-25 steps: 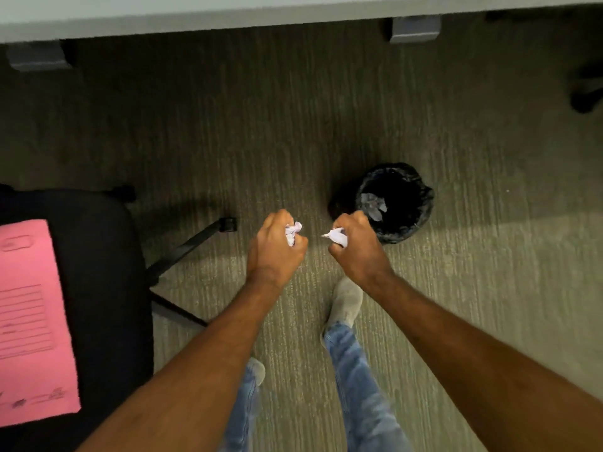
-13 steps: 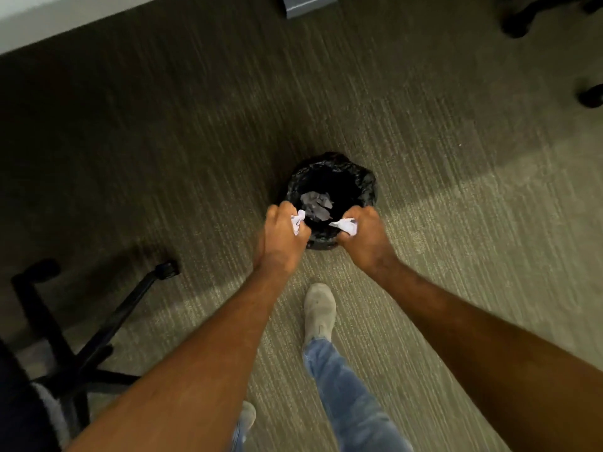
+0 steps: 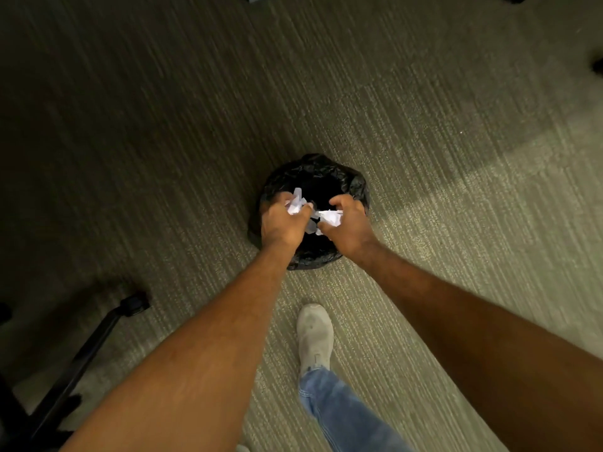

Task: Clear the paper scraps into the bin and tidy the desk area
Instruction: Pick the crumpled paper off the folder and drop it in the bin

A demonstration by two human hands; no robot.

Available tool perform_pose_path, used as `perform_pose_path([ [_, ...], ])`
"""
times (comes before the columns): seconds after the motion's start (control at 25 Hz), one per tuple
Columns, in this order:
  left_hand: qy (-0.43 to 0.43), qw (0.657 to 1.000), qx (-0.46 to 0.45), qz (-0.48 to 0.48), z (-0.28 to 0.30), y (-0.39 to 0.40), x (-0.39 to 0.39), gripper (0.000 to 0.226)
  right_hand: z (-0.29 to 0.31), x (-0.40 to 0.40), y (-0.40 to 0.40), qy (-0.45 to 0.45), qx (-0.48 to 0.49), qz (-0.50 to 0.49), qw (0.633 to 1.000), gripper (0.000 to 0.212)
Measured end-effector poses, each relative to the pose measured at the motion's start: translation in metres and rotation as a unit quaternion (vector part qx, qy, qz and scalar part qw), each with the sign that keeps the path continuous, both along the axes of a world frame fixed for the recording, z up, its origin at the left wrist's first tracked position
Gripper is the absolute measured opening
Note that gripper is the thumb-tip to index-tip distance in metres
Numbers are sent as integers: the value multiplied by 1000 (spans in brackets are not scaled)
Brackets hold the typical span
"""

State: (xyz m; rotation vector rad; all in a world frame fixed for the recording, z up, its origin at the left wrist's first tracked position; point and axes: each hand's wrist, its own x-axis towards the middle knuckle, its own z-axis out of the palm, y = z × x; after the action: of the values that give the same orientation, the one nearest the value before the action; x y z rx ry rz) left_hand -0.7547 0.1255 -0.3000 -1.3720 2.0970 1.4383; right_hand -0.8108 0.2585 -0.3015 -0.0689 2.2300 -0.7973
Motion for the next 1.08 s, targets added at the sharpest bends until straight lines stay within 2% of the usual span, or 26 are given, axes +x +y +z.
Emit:
perform_pose_path([
  [0.08,2,1000,9,-12,-7,-2,3,53,-4,2,1,-15,-4,19,1000,65],
  [0.16,-5,999,4,-37,-11,-4,9,59,-3,5,3,-17,-8,26,999,69],
  [0.4,-5,999,36,-23,4,-5,28,53,16,15,7,-1,-2,33,999,60],
  [0.8,19,998,9,-53,87,-26,104,55,98,67,-13,40,10,66,997,57],
  [1.08,48,998,-15,-33,169,-69,208,54,177,148,-56,40,-8,122,992,56],
])
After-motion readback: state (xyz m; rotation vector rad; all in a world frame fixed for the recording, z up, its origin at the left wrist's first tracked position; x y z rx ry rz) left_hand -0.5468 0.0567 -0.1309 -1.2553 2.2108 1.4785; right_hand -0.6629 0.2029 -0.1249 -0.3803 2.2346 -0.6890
